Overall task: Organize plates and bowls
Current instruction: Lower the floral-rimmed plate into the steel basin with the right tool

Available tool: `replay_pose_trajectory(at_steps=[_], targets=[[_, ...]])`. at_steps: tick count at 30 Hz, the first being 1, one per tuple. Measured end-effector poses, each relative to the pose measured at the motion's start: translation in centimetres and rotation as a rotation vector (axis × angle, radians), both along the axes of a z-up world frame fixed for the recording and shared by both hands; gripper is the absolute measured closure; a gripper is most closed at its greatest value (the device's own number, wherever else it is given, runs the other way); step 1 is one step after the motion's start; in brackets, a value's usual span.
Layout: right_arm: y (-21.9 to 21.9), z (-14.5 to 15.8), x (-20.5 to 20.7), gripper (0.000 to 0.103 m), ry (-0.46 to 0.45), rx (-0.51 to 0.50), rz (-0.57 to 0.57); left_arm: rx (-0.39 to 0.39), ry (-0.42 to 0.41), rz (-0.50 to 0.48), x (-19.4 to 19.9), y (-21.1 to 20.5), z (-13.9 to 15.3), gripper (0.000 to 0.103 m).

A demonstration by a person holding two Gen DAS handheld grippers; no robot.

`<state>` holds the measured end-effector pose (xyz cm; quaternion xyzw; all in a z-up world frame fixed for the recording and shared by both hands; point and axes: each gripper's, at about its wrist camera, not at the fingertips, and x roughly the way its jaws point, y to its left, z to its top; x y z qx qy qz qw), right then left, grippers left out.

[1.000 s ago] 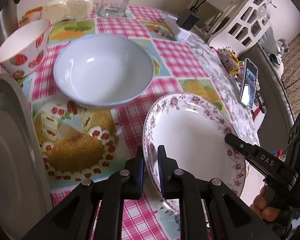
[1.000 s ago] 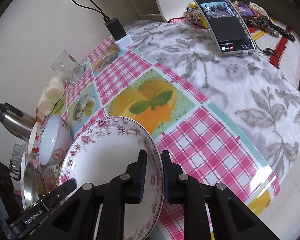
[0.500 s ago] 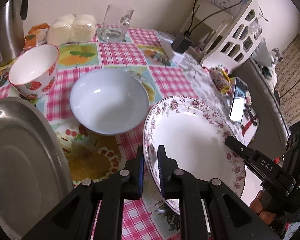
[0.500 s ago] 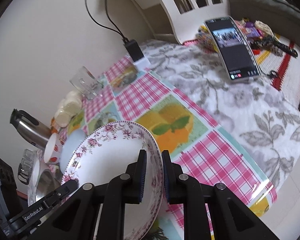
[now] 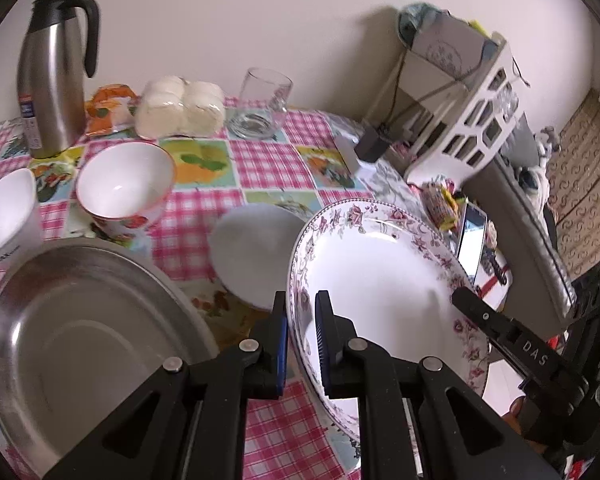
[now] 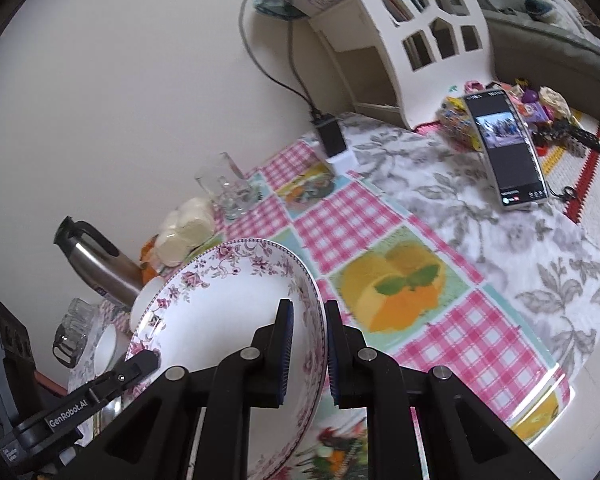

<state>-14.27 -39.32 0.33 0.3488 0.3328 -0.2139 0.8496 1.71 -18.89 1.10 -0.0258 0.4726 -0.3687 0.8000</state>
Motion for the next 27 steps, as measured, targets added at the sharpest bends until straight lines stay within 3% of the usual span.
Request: replay_pose_trajectory(at_steps=[16,27], targets=[[6.1,1.2,4.3,0.086,-0.057,0.013,0.083,-0.005,-0.041,0.092,2.8,7.0,1.6,0.09],[10.5,0.9,7.2,0.086,-0.035,-0.003,0.168,-0.025,-0.003,0.177,4.8,12.2,1.4,0.09]])
